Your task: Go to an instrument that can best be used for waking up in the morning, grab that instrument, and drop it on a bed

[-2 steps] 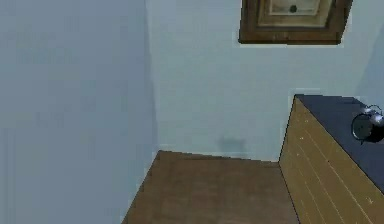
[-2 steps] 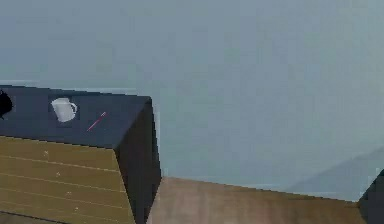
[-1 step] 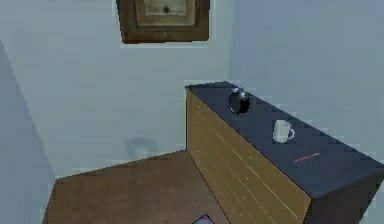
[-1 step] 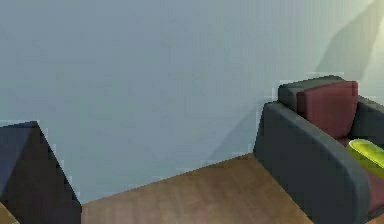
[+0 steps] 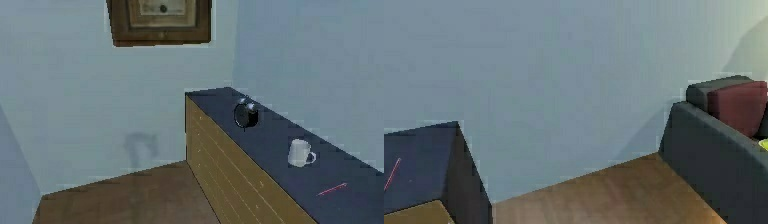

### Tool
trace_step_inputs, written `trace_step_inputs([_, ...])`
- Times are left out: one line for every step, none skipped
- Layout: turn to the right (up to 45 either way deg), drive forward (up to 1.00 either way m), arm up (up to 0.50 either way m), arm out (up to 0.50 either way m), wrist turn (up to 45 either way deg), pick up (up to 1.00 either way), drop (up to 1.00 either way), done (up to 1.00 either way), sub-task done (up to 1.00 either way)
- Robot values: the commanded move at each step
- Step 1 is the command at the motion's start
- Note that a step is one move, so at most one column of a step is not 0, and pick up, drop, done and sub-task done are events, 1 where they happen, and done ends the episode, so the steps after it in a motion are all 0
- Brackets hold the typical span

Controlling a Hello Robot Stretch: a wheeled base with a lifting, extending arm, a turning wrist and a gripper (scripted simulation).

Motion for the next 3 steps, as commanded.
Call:
trace_step_inputs([33.0, 0.0, 0.0, 0.0, 0.0, 0.0, 0.0, 0.0, 0.0])
trace_step_inputs([0.0, 0.2, 0.0, 0.0, 0.0, 0.0, 0.0, 0.0, 0.0])
trace_step_inputs([-45.0, 0.0, 0.0, 0.0, 0.0, 0.0, 0.0, 0.0, 0.0])
